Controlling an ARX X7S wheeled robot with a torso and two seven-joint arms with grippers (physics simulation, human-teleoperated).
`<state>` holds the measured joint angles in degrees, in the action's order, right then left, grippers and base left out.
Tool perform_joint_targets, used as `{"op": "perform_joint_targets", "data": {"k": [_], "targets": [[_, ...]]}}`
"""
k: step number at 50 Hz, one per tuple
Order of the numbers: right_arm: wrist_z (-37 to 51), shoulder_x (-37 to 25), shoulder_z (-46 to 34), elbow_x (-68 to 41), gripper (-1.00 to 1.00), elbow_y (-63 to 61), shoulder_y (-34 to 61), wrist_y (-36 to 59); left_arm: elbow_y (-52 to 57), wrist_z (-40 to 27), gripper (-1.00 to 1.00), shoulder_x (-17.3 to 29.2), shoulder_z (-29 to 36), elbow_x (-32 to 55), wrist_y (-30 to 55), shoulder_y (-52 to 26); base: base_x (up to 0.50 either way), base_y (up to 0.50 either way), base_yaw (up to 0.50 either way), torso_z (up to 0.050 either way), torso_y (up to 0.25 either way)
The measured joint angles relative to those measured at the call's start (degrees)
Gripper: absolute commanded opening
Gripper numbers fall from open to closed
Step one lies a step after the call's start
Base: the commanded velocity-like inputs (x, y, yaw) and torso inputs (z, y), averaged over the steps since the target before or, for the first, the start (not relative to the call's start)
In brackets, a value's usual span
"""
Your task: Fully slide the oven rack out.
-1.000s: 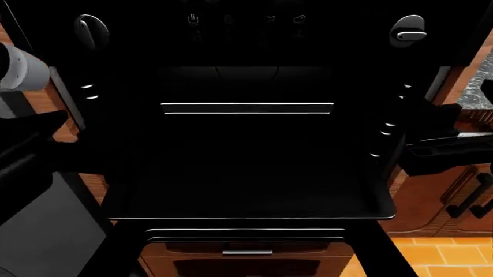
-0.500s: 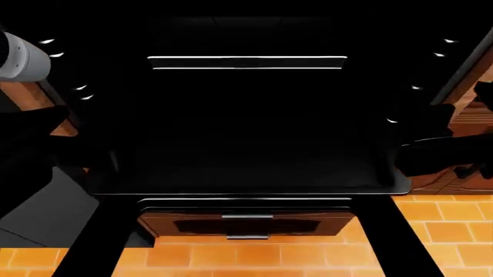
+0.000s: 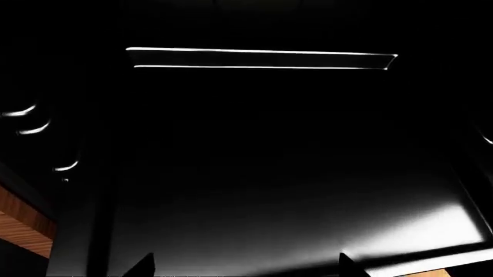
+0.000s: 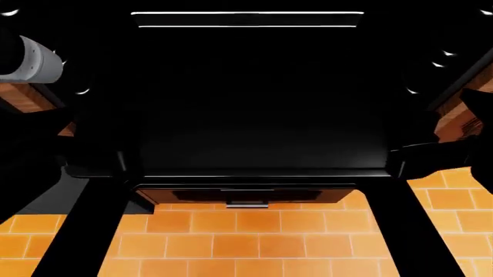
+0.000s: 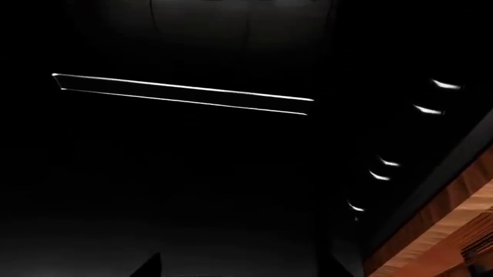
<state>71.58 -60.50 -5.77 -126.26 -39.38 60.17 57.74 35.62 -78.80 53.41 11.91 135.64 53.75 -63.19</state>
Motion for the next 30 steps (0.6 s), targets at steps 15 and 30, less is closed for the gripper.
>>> {"op": "perform_joint_targets", "data": {"k": [15, 30], "targets": [[-0.17, 2.26, -3.46, 0.92, 1.0, 3.37, 3.19, 0.51, -2.81, 0.46, 1.0, -2.43, 3.02, -2.41, 0.45, -3.22, 0.0, 0.0, 0.0, 0.0, 0.0], [1.08, 10.94, -13.67, 4.69, 1.0, 13.39, 9.36, 3.11, -12.59, 4.32, 1.0, -9.48, 8.88, -12.4, 3.7, -6.23, 0.0, 0.0, 0.0, 0.0, 0.0]]}}
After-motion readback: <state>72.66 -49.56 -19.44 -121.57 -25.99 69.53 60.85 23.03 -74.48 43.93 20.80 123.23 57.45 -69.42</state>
